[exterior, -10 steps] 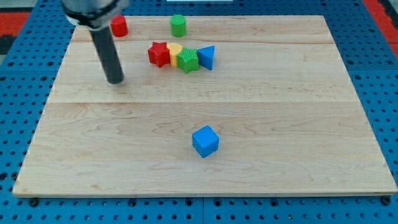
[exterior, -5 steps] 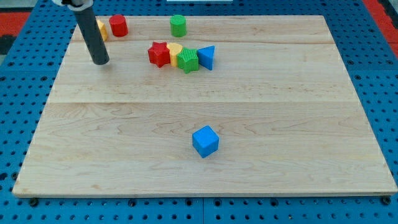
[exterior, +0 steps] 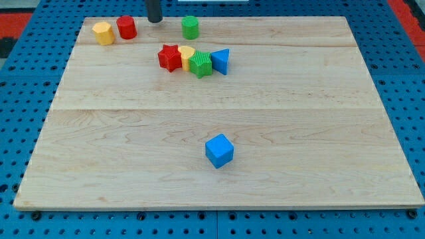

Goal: Slide red circle towards center left

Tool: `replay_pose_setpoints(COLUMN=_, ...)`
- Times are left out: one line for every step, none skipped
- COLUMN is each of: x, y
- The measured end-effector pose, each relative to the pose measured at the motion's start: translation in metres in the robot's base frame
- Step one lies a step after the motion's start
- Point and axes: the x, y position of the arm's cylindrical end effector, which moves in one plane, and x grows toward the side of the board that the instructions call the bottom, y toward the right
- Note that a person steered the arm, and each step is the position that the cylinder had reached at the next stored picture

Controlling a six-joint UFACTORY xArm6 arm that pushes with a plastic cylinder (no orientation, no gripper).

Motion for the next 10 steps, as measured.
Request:
replay_pose_setpoints(x=0.0, y=-0.051)
replay_pose_setpoints(x=0.0, y=-0.095)
replay_pose_setpoints(x=0.006, y=-0.089)
replay_pose_setpoints(x=0.039, y=-0.049)
replay_pose_setpoints(x=0.079, y=-0.023)
replay_pose_setpoints(x=0.081, y=-0.016)
replay_pose_setpoints(x=0.067, y=0.0)
replay_pose_setpoints(x=0.084, y=0.02)
replay_pose_setpoints(x=0.085, y=0.02)
replay_pose_setpoints(x=0.088, y=0.019)
